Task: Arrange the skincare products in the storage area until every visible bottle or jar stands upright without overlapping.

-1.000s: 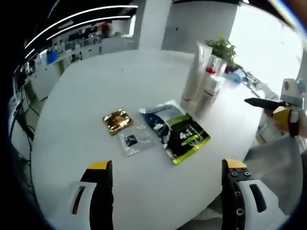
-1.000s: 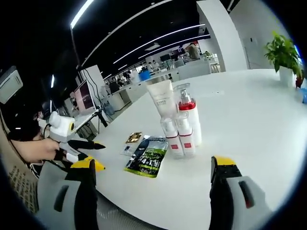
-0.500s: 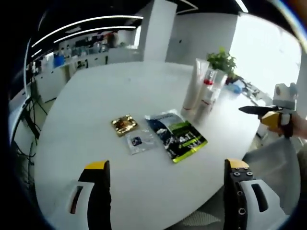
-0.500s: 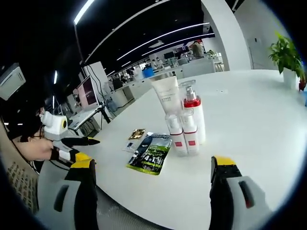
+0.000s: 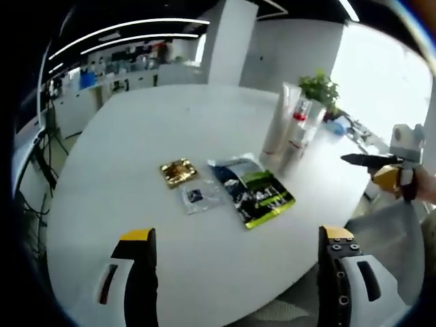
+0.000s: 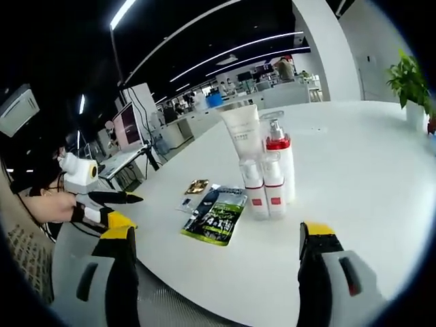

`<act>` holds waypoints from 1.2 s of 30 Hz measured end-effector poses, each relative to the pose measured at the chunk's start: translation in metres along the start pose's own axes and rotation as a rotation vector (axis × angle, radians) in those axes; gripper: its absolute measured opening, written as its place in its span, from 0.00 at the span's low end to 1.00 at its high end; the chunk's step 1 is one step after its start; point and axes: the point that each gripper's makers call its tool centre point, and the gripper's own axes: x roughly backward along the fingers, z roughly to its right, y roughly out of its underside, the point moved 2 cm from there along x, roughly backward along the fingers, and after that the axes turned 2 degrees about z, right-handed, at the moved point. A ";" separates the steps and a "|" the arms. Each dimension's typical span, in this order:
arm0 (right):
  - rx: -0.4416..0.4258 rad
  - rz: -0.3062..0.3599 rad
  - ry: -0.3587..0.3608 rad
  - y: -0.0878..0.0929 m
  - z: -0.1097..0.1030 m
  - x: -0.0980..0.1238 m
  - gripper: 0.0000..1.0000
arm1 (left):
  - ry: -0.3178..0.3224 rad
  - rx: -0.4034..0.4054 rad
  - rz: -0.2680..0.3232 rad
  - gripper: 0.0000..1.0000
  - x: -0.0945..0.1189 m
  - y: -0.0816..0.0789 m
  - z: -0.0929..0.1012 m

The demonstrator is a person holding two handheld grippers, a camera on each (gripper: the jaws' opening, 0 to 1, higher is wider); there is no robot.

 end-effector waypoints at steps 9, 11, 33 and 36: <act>0.019 -0.014 0.005 0.003 0.000 -0.001 1.00 | -0.071 -0.015 -0.081 0.91 -0.019 0.002 -0.013; 0.034 -0.020 0.007 0.003 -0.001 -0.001 1.00 | -0.078 -0.013 -0.087 0.89 -0.023 0.001 -0.015; 0.034 -0.030 0.010 0.005 0.001 -0.001 1.00 | -0.217 0.035 -0.179 0.56 -0.087 -0.005 -0.042; 0.034 -0.034 0.009 0.006 0.000 -0.002 1.00 | -0.228 0.044 -0.186 0.55 -0.093 -0.004 -0.046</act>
